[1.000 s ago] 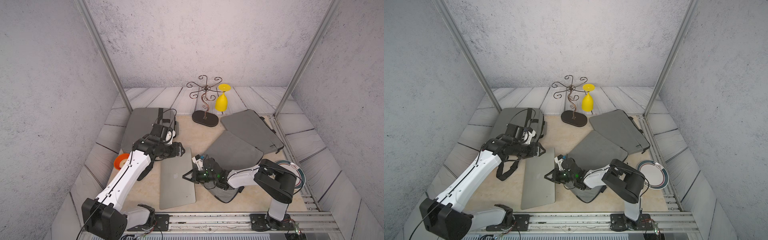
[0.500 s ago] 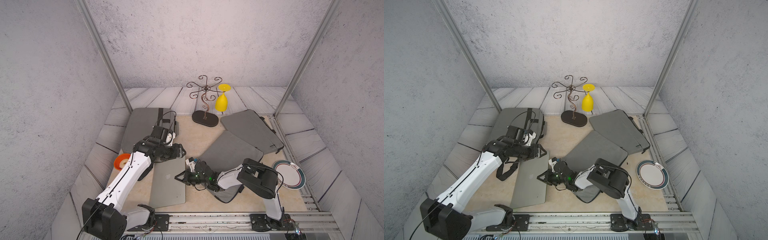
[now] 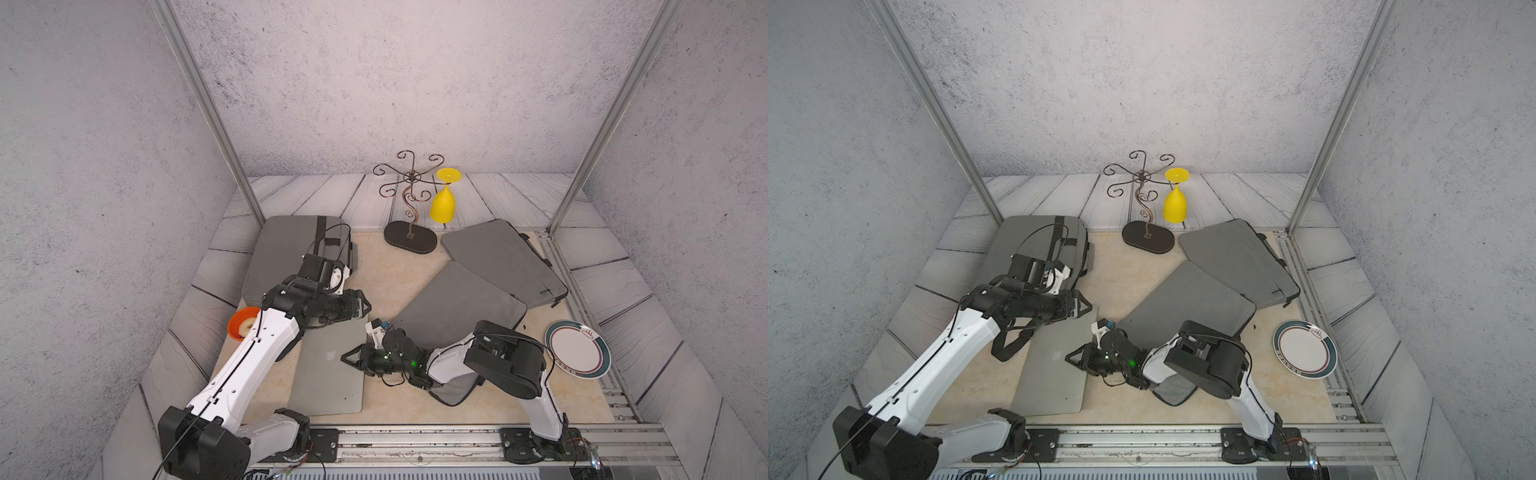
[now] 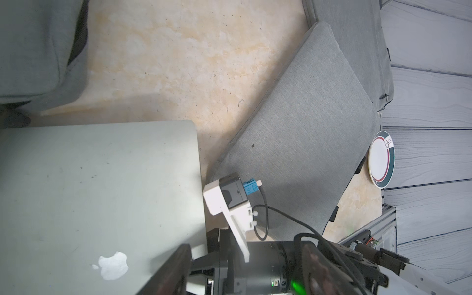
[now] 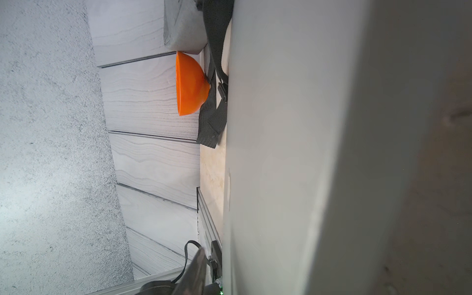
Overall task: Open the zippered laptop bag and take out the laptop
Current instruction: Place the laptop at the center of the board.
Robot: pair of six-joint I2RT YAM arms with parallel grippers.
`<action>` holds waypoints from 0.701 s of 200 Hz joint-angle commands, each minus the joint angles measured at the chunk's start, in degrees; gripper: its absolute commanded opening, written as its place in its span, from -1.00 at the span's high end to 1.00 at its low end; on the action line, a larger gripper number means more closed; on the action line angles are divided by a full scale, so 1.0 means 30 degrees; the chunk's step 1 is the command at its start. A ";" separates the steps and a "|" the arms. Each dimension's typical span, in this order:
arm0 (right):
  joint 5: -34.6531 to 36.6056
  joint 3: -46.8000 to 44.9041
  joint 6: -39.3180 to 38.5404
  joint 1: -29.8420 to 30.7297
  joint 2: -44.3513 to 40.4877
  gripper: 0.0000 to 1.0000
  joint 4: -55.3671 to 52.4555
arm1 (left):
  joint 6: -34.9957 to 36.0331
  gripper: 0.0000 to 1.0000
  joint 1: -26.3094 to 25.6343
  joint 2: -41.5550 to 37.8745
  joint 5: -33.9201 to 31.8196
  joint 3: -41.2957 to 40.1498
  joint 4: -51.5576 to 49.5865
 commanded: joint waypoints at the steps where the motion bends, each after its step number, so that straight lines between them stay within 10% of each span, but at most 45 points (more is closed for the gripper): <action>1: 0.0322 -0.0137 -0.0971 0.0095 -0.0399 0.20 0.0313 | 0.0182 -0.41 -0.0062 -0.0350 -0.0139 -0.0346 -0.0437; 140: 0.1570 -0.0398 -0.4814 -0.0402 -0.4730 -0.46 -0.8589 | 0.0038 -0.41 -0.0062 -0.0961 -0.0022 -0.1150 -0.0262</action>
